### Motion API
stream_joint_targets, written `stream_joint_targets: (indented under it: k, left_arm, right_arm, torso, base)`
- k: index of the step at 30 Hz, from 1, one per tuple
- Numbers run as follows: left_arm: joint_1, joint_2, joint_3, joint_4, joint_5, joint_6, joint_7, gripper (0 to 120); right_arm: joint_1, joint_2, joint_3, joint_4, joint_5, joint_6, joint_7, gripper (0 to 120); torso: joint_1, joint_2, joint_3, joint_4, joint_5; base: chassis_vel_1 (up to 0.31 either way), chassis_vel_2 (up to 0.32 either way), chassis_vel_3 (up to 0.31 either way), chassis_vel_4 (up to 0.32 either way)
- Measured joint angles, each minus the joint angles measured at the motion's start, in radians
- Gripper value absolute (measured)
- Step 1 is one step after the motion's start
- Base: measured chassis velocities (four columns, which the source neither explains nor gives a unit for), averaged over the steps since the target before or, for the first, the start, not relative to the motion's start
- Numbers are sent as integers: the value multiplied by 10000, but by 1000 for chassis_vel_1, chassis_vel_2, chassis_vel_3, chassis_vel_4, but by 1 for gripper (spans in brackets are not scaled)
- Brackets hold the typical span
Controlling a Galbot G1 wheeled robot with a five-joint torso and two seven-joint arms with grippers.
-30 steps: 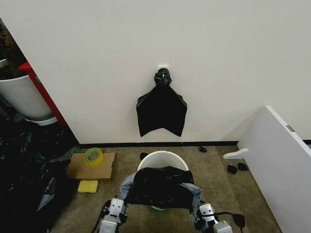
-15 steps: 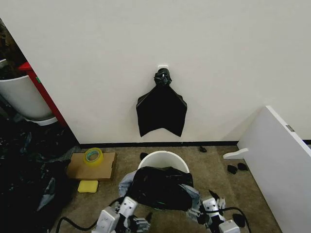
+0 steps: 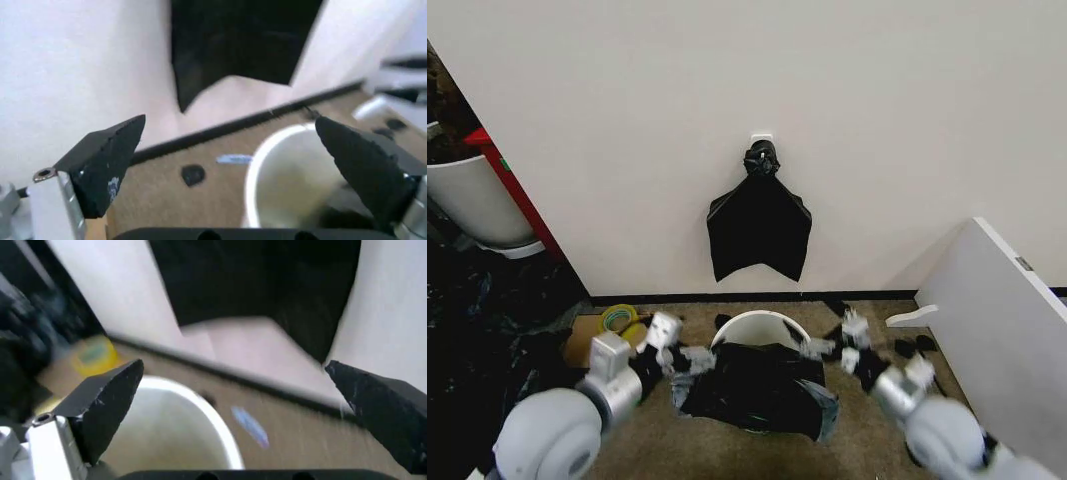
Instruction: Place the garbage bag over the trash bin.
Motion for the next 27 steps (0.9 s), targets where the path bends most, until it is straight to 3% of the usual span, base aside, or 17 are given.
stream_joint_targets:
  k: [1,2,4,9,14,17,21,27]
  left_arm:
    - [-39,-244,-57,120,39,-119,-7,100]
    - [-39,-244,-57,120,39,-119,-7,100]
    - [-57,-592,-344,139,-13,-188,-101,100]
    - [-141,-769,-1212,13,-556,-228,-765,100]
    - [-229,-1095,-2008,13,-935,-343,-1427,100]
    - [-96,-1340,-2283,105,-957,-733,-1949,100]
    - [-28,-1335,-2236,275,-897,-907,-2340,100]
    - [-200,-1362,-2068,845,-830,-1004,-2951,100]
  right_arm:
    - [517,223,-153,-435,78,-924,-75,100]
    - [517,223,-153,-435,78,-924,-75,100]
    - [1265,627,-368,-1172,-56,-2203,-621,100]
    - [2080,1140,-946,-2087,-1288,-2795,-1938,100]
    - [2228,1451,-1247,-2292,-1766,-3052,-1759,99]
    - [2262,1598,-1449,-2387,-1965,-3288,-1396,86]
    - [2263,1560,-1518,-2370,-2006,-3371,-1360,77]
    - [2180,1429,-1608,-2214,-2008,-3449,-1137,52]
  torso:
    - [0,0,0,-1,8]
    - [0,0,0,-1,8]
    - [0,0,-1,-1,9]
    - [-1,0,-2,0,7]
    - [-2,0,-3,-2,8]
    - [-3,0,-3,-1,8]
    - [-2,0,-3,-2,7]
    - [-2,0,-3,-3,8]
  base:
    - [0,0,0,0]
    - [0,0,0,0]
    - [0,0,0,0]
    - [0,0,0,0]
    - [0,0,0,0]
    - [0,0,0,0]
    - [0,0,0,0]
    - [0,0,0,0]
